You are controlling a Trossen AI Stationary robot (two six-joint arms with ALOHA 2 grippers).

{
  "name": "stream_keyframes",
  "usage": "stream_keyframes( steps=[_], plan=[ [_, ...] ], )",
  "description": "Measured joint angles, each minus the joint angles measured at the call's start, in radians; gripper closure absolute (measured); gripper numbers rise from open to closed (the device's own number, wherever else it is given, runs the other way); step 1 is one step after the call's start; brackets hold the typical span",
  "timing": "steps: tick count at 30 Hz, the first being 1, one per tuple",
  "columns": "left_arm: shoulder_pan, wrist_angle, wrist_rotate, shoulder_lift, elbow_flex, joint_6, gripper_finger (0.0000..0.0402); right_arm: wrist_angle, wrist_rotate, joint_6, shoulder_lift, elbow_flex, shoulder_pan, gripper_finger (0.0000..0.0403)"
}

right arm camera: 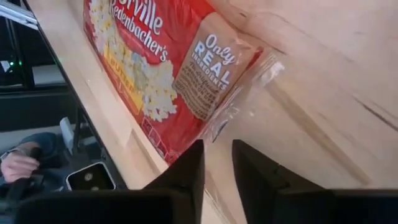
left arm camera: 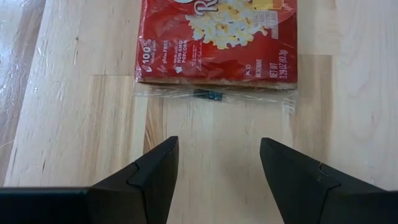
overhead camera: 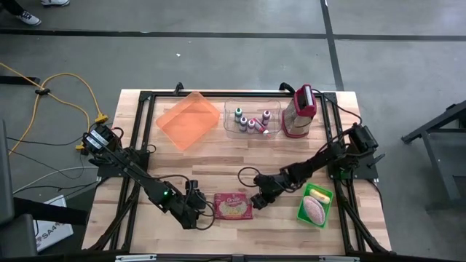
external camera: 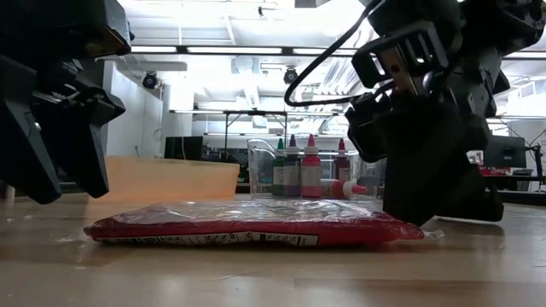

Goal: Pick & Place Food Item
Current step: Put the red popcorn bag into the orange bin

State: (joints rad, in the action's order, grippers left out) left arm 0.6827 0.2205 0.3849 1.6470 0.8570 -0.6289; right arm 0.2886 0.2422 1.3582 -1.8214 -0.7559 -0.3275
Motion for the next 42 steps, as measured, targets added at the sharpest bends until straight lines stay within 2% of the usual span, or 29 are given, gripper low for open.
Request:
stream_keyframes(
  steps=[8, 17, 25, 28, 32, 36, 42],
  plan=[
    [0.000, 0.001, -0.035, 0.000, 0.000, 0.034, 0.0183, 0.002, -0.036, -0.001, 0.000, 0.000, 0.000, 0.0396],
    [-0.053, 0.000, -0.033, 0.002, 0.000, 0.047, 0.0183, 0.005, -0.060, -0.002, 0.000, 0.000, 0.000, 0.0400],
    [-0.123, -0.019, -0.063, 0.002, 0.000, -0.098, 0.0183, 0.006, -0.060, -0.002, 0.000, 0.000, 0.000, 0.0400],
    [-0.157, -0.020, -0.112, 0.002, 0.000, -0.101, 0.0183, 0.007, -0.060, -0.001, 0.000, 0.000, 0.000, 0.0400],
    [-0.205, -0.022, -0.241, 0.002, 0.000, -0.073, 0.0183, 0.007, -0.060, -0.002, 0.000, 0.000, 0.000, 0.0400],
    [-0.235, -0.083, -0.315, -0.002, -0.010, -0.027, 0.0183, 0.007, -0.060, -0.004, 0.000, 0.000, 0.000, 0.0400],
    [-0.293, -0.110, -0.364, -0.047, -0.041, 0.017, 0.0183, 0.007, -0.057, -0.024, 0.000, 0.000, 0.000, 0.0400]
  ],
)
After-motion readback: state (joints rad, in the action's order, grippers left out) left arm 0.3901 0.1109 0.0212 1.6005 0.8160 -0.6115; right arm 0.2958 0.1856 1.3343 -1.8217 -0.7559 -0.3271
